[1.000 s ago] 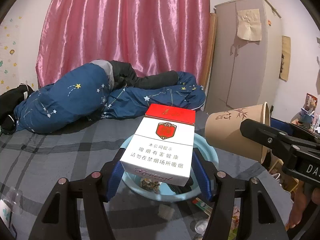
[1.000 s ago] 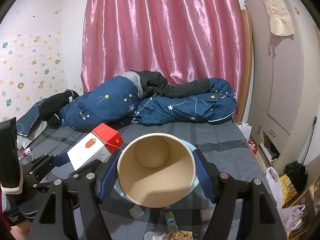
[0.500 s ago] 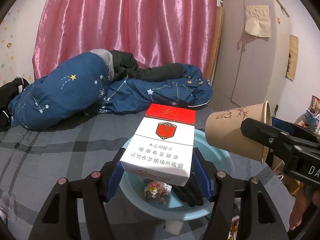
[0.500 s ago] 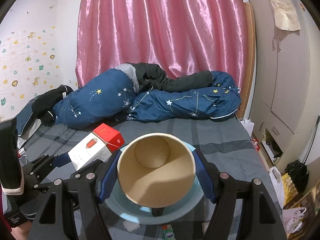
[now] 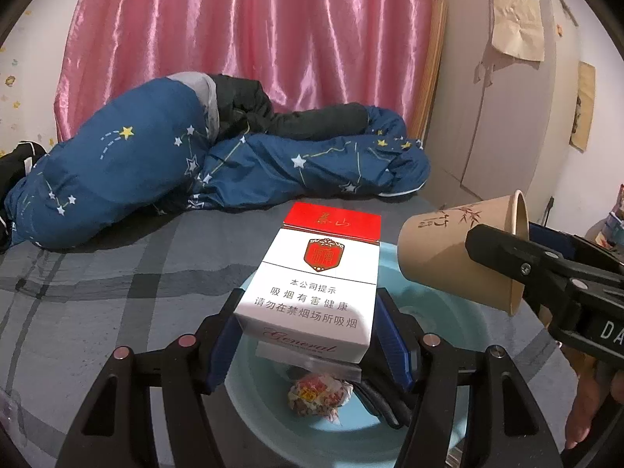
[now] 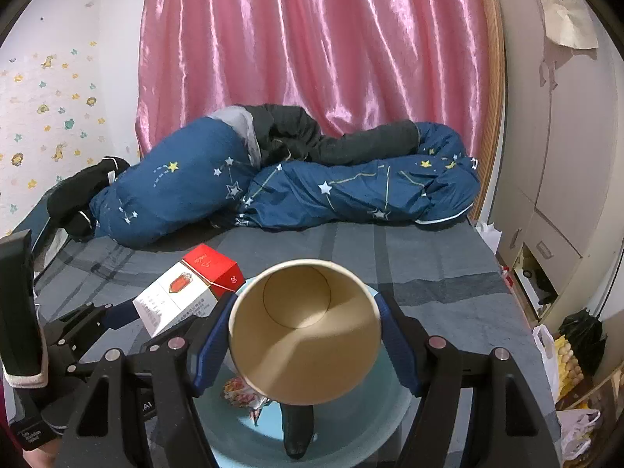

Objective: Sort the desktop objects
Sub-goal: 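Open the left tool to drop the box into the basin while the right tool drops the paper cup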

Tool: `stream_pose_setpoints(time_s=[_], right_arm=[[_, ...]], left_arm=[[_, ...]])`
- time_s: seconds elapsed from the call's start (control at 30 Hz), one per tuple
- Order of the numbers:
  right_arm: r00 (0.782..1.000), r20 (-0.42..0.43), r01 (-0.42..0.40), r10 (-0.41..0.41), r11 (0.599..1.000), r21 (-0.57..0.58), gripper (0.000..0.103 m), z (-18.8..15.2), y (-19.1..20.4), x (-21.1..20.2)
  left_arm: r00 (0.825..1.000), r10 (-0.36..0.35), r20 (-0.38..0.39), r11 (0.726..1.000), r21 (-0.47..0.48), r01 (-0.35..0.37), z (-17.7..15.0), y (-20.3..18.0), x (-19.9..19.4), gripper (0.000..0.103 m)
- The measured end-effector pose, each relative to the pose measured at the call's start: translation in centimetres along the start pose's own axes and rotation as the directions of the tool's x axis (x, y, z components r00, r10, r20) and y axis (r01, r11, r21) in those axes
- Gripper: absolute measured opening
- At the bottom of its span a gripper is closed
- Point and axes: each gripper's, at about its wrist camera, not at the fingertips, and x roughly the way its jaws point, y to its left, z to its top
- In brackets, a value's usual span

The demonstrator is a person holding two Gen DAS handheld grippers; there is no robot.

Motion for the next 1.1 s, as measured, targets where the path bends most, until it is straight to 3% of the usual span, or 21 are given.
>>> stream_pose_setpoints(time_s=[0.87,0.9,0.93,0.97,1.0,1.1], right_arm=[[0.995,-0.101,0.023,-0.019,0.999,0.034,0.078,-0.3,-1.5,7.8],[0.994,-0.104,0.029,-0.025,0.999,0.037,0.079,-0.4,-1.6,7.9],[0.993,-0.113,0.043,-0.039,0.998,0.038,0.085,-0.4,-1.7,8.1],[0.992,-0.118,0.047,-0.042,0.998,0.044,0.096,-0.4,-1.8,8.2],[0.992,-0.117,0.044,-0.038,0.998,0.054,0.101,-0.4,-2.0,8.1],[0.992,-0.118,0.049,-0.041,0.997,0.062,0.103,-0.3,-2.0,7.7]], left_arm=[[0.994,0.0,-0.106,1.0,0.013,0.001,-0.6,0.2,6.5,0.07],[0.994,0.001,-0.106,1.0,0.012,0.0,-0.6,0.2,6.5,0.072],[0.993,-0.009,-0.118,1.0,0.009,0.01,-0.6,0.2,6.6,0.084],[0.992,-0.019,-0.127,1.0,0.003,0.019,-0.6,0.2,6.7,0.092],[0.992,-0.024,-0.122,1.0,-0.011,0.023,-0.7,0.3,6.5,0.1],[0.994,0.006,-0.106,1.0,0.001,-0.006,-0.7,0.2,5.9,0.103]])
